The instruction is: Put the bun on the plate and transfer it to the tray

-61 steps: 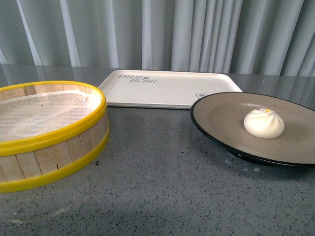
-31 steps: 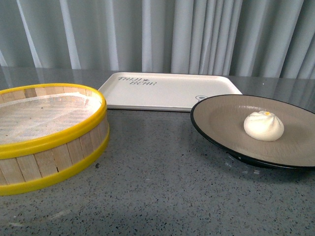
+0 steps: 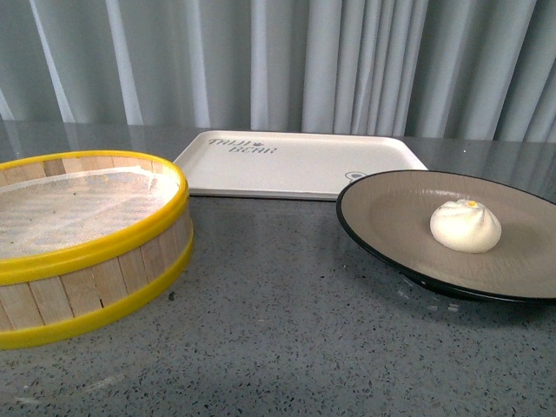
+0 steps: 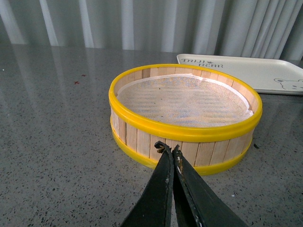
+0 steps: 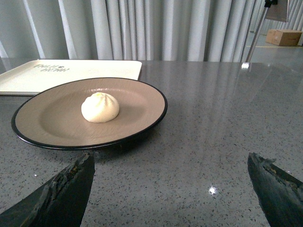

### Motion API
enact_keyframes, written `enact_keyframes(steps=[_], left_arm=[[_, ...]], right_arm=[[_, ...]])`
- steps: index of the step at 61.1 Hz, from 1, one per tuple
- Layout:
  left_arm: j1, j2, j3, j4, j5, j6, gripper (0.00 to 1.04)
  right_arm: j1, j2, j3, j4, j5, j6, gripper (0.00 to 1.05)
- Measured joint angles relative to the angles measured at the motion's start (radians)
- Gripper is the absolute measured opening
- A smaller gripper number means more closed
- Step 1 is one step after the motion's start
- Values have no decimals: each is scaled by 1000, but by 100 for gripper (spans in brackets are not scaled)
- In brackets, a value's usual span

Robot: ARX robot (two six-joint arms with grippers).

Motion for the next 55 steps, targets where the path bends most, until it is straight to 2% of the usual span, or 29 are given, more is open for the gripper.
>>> enact_keyframes(steps=[3,8,11,17,33,38,41,44,50,55], left_arm=[[0,0,0,0,0,-2,6],[0,0,0,0,0,-1,22],[0,0,0,0,0,-1,36],[0,0,0,0,0,-1,55],[0,0,0,0,0,0,99],[0,0,0,0,0,-1,98],[0,0,0,0,0,0,98],[0,0,0,0,0,0,98],[0,0,0,0,0,0,98],[0,0,0,0,0,0,98]], right_arm=[[0,0,0,0,0,0,96],[0,0,0,0,0,0,96],[0,0,0,0,0,0,96],[0,0,0,0,0,0,96],[0,0,0,0,0,0,96],[3,0,-1,7,15,-8,96],[13,24,-1,102,89,-88,96],[-4,78,3,223,92,-145,96],[-87,274,45,439,10,-159,96],[-177,483,127,595,-80,-74,96]])
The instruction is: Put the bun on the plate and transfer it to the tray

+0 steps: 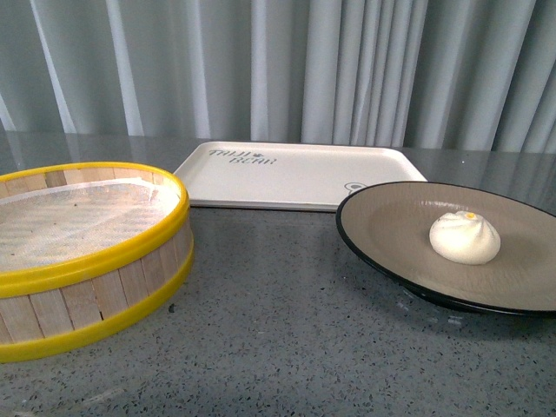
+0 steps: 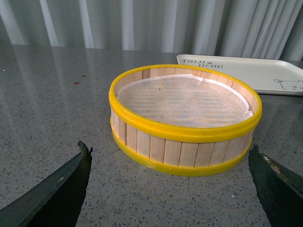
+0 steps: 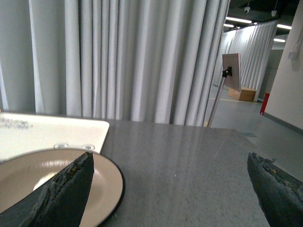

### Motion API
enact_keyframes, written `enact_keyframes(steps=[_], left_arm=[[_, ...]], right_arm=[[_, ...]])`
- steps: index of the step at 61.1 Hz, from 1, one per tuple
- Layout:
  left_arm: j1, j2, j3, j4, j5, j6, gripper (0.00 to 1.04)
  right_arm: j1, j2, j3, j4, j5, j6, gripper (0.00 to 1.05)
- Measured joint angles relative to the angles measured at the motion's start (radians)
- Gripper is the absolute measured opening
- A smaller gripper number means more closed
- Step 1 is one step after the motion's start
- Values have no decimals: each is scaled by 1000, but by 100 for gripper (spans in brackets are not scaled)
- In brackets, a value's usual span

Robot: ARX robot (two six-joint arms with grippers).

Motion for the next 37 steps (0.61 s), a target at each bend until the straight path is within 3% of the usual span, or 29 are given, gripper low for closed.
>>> enact_keyframes(steps=[6,14,27,37], left_arm=[[0,0,0,0,0,0,98],[0,0,0,0,0,0,98],[0,0,0,0,0,0,98],[0,0,0,0,0,0,98]], right_arm=[[-90,248,140,30,-82,202,96],[-145,511,309,-106,-176,509,96],[-134,608,409,-325,-349,958,96],[-111,649,409,-412,-440,1148,96]])
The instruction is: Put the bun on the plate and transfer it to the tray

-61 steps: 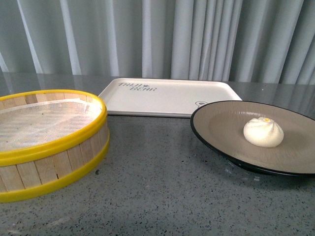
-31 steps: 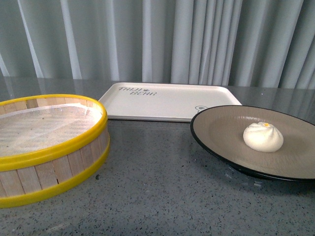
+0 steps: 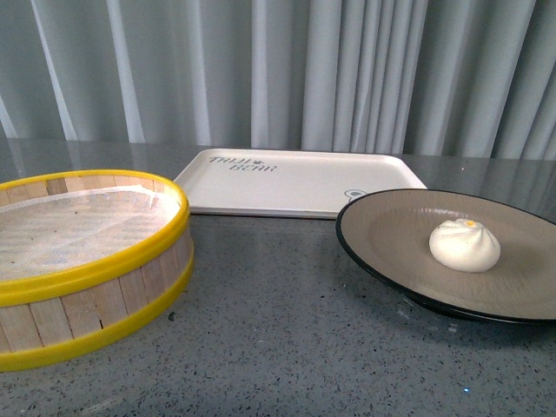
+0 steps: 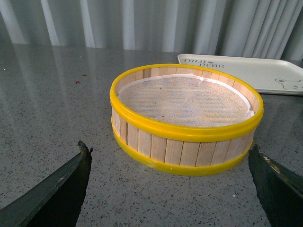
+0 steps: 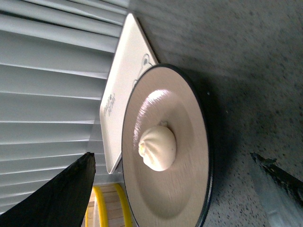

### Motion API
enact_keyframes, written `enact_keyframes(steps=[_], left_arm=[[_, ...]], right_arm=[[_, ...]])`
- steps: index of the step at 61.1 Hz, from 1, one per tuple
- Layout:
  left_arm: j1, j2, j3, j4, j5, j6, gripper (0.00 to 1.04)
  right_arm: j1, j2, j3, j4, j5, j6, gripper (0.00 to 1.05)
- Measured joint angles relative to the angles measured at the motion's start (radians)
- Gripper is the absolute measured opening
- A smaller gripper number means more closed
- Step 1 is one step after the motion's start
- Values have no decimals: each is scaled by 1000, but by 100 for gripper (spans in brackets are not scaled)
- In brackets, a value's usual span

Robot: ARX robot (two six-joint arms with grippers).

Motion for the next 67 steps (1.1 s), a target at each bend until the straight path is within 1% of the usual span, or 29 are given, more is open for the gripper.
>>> enact_keyframes(steps=[7,17,34,45,62,64,67], left_arm=[[0,0,0,0,0,0,98],[0,0,0,0,0,0,98],[0,0,0,0,0,0,98],[0,0,0,0,0,0,98],[0,0,0,0,0,0,98],[0,0,0,0,0,0,98],[0,0,0,0,0,0,98]], right_arm=[[0,34,0,-1,-21,49,96],[-5,84,1,-6,-36,60,96],[-3,260,68,66,-57,64,96],[40,346,117,103,-83,72,96],[110,400,122,137,-104,80,96],[113,404,122,138,-106,80,93],[118,412,126,140,-109,77,83]])
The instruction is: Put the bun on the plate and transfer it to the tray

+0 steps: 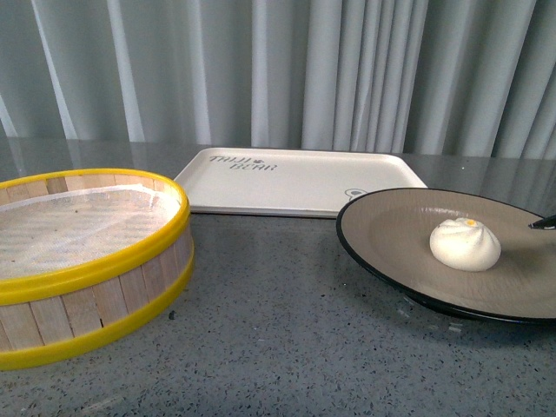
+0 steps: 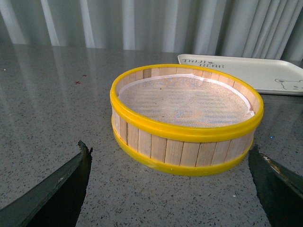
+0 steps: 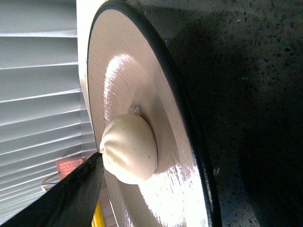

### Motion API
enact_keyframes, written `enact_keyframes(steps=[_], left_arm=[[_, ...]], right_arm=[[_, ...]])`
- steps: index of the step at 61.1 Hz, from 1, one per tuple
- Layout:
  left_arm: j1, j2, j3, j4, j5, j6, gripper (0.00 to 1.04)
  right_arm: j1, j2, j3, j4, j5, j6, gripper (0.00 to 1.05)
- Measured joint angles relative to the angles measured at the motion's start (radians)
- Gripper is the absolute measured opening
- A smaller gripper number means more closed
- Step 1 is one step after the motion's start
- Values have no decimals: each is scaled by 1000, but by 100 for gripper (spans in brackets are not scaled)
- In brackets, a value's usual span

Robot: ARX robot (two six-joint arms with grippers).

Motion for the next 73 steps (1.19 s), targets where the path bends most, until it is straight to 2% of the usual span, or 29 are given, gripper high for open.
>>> enact_keyframes(steps=[3,29,58,73], left_arm=[[0,0,0,0,0,0,98],[0,0,0,0,0,0,98],[0,0,0,0,0,0,98],[0,0,0,0,0,0,98]], right_arm=[[2,6,6,0,-2,-2,72],[3,17,16,11,-24,-24,4],[21,-79,19,85,-68,3,3],[4,-3,180,4,-26,-32,3]])
